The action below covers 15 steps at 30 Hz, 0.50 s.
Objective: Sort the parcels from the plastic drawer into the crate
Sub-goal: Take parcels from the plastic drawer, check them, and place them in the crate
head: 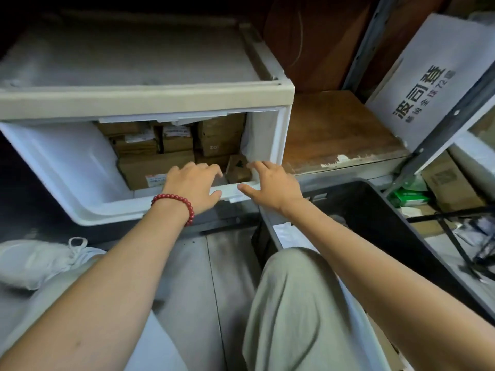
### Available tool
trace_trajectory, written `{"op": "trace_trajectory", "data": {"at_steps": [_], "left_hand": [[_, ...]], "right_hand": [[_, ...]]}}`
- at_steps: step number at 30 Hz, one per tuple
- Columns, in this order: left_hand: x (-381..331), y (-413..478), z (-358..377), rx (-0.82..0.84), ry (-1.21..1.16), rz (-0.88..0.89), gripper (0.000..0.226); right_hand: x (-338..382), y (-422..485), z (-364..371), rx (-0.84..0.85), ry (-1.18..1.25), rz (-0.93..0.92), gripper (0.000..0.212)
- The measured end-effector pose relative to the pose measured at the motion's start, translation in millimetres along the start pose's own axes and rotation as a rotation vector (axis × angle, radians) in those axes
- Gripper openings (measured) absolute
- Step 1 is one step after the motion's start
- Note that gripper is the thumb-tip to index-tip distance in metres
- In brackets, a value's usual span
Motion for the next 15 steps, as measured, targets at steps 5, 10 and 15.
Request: {"op": "trace_trajectory", "data": {"at_steps": [5,10,15], "left_hand": [[37.1,-4.1,4.6,0.039,0.003,-0.088,0.043],[52.5,-1.9,-10.4,0.001,-0.038,-0.096,0.043],[60.5,-6.2,-31.8,-0.116,-0.115,-0.113,0.041]], "right_hand": [[28.6,20.4,26.4,0.015,-0.002,0.075,0.061],[31.7,41.4,65.5,0.054,-0.046,0.155,0.066],[24.4,69.4,84.8,0.047,0.047,0.209,0.067]]}}
Point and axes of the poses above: each hand's wrist, its own y-axis towards the middle knuckle, its own z-axis out of the palm, x = y × z, the point moved 10 cm from there along y, towards the middle knuckle, and after that the axes turned 7 degrees about -z, right-handed, at the moved point
